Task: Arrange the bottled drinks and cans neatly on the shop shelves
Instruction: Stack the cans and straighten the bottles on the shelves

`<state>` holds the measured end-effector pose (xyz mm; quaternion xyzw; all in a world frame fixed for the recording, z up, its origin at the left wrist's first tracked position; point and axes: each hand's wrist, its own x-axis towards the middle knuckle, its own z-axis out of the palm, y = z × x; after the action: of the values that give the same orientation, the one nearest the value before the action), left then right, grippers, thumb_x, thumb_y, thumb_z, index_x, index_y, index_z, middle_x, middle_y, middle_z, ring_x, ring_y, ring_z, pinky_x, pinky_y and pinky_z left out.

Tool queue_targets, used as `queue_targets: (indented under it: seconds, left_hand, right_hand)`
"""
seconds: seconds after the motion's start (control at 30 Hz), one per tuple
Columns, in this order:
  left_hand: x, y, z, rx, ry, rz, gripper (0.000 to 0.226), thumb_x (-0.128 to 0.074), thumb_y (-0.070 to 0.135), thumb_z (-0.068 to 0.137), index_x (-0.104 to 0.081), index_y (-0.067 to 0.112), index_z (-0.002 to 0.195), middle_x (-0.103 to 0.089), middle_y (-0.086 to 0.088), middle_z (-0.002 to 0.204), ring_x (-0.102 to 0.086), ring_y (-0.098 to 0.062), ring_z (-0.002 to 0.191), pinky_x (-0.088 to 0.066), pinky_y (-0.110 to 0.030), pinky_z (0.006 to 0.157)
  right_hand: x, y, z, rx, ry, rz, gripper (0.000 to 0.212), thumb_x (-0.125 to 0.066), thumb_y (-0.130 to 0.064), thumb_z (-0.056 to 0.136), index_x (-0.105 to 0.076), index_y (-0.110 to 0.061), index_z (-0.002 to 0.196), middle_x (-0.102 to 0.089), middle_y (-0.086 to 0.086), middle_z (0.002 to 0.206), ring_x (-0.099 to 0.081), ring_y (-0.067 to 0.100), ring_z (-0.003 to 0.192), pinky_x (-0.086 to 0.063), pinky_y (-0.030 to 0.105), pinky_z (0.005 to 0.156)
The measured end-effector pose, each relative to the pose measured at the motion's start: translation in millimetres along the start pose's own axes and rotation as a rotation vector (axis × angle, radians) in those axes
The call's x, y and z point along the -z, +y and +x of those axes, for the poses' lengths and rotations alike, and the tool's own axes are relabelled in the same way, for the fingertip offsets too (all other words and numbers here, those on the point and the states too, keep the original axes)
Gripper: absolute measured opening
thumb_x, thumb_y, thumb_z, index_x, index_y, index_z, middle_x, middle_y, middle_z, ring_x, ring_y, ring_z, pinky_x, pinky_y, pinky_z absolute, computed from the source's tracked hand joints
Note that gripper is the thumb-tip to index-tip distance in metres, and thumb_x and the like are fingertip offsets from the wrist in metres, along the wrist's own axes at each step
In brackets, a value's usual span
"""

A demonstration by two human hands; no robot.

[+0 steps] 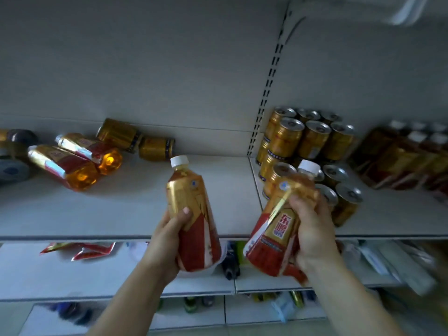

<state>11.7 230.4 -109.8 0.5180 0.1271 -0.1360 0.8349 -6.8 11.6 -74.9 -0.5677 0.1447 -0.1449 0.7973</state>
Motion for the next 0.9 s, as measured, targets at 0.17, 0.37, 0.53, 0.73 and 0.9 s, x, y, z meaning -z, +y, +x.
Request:
queue_targets:
  seconds: [0.17, 0.37, 0.53, 0.73, 0.9]
  left_hand:
    - [-72.0, -27.6, -26.7, 0.200, -0.127, 0.000, 0.039, -0.046, 0.042, 0.089, -0.063, 0.008, 0.097, -0.073, -0.018, 0.079, -0.067, -0.033, 0.072, -0.052, -0.041, 0.068]
    - [-200.8, -91.9, -50.8, 0.226, -0.257, 0.083, 0.045, -0.052, 0.047, 0.079, -0.061, 0.012, 0.106, -0.073, -0.020, 0.089, -0.067, -0.036, 0.085, -0.052, -0.048, 0.081]
    - [-315.0, -150.8, -66.6, 0.260, -0.355, 0.150, 0.048, -0.055, 0.047, 0.080, -0.060, 0.011, 0.111, -0.072, -0.021, 0.096, -0.069, -0.034, 0.085, -0.055, -0.045, 0.078]
    - [-399.0, -191.4, -57.3, 0.211, -0.354, 0.222, 0.075, -0.070, 0.050, 0.060, -0.053, 0.019, 0.127, -0.071, -0.015, 0.105, -0.070, -0.032, 0.089, -0.057, -0.044, 0.072]
    - [-445.7, -202.2, -27.5, 0.025, -0.290, 0.318, 0.032, -0.065, 0.025, 0.085, -0.048, 0.029, 0.112, -0.066, -0.004, 0.098, -0.066, -0.023, 0.083, -0.052, -0.035, 0.064]
  right_hand:
    - [74.9, -31.7, -7.1, -0.339, -0.047, 0.256, 0.055, -0.057, -0.047, 0.070, -0.064, -0.008, 0.108, -0.071, 0.017, 0.084, -0.069, 0.028, 0.067, -0.058, 0.036, 0.060]
    - [207.7, -71.3, -12.2, -0.295, 0.171, 0.293, 0.043, -0.061, -0.045, 0.069, -0.061, -0.010, 0.093, -0.065, 0.013, 0.069, -0.064, 0.026, 0.059, -0.054, 0.034, 0.064]
    - [319.5, -117.5, -12.9, -0.187, 0.305, 0.336, 0.031, -0.053, -0.042, 0.091, -0.060, -0.013, 0.093, -0.068, 0.008, 0.063, -0.066, 0.021, 0.053, -0.052, 0.034, 0.062]
    - [400.0, -154.5, 5.6, 0.003, 0.511, 0.160, 0.036, -0.063, -0.028, 0.089, -0.054, -0.016, 0.122, -0.068, 0.013, 0.092, -0.070, 0.025, 0.073, -0.056, 0.037, 0.064]
    - [429.5, -167.0, 49.2, 0.130, 0.499, -0.076, 0.042, -0.071, -0.024, 0.083, -0.050, -0.025, 0.120, -0.065, 0.008, 0.103, -0.069, 0.026, 0.087, -0.056, 0.039, 0.071]
